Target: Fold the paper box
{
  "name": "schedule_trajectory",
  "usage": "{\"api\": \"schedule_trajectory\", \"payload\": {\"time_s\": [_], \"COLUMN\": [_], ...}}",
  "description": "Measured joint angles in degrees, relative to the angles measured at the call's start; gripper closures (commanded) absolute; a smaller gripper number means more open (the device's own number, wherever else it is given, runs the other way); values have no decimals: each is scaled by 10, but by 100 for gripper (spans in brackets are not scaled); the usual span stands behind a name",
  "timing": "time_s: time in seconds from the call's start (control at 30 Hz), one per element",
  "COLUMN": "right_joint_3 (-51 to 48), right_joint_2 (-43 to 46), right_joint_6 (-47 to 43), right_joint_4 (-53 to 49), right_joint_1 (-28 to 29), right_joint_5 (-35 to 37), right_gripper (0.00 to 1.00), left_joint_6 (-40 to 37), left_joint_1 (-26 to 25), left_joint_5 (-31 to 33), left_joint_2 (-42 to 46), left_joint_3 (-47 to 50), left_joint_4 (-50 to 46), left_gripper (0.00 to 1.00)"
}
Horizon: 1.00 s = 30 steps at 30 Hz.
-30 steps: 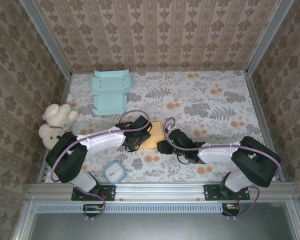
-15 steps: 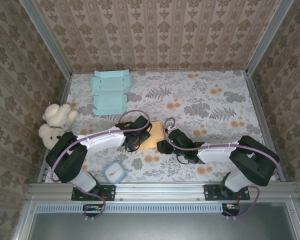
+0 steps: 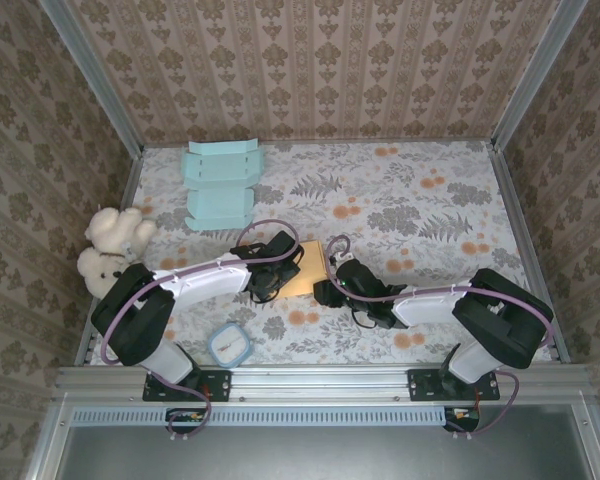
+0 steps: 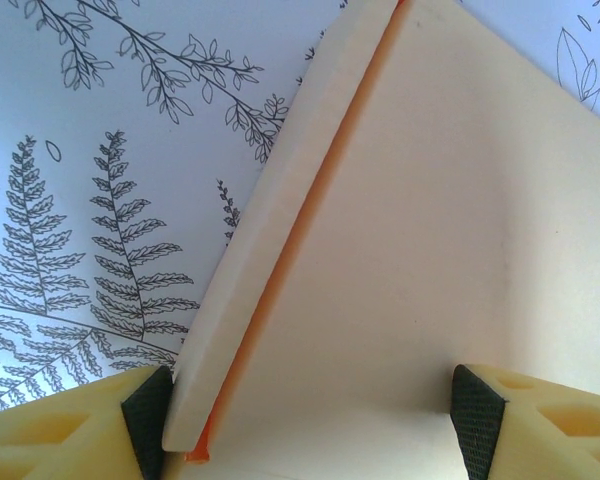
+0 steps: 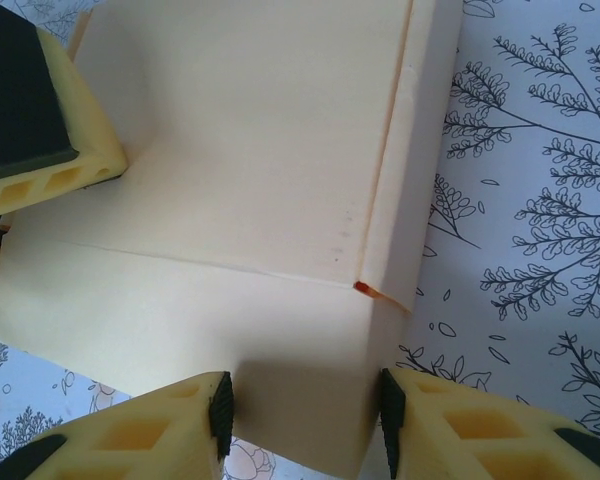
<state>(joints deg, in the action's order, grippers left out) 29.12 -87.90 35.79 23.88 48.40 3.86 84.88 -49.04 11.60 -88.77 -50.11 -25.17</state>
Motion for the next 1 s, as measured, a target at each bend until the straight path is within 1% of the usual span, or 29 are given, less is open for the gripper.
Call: {"api": "schedule_trajectory", "payload": {"time_s": [0.43, 1.0], "right_joint_3": [0, -14], "right_joint_2": [-10, -70], "right_joint_6": [-5, -33], "right_joint_4": [9, 108], "right_joint_1": [3, 4], "right_joint_5": [10, 40], "right_gripper": [55, 54], "left_joint_6": [2, 3], "left_joint_1": [0, 0], "left_joint_5": [0, 0], "left_joint_2": [0, -4], "left_joint_3": [0, 0], "left_joint_4": [1, 5], "left_gripper": [26, 27]}}
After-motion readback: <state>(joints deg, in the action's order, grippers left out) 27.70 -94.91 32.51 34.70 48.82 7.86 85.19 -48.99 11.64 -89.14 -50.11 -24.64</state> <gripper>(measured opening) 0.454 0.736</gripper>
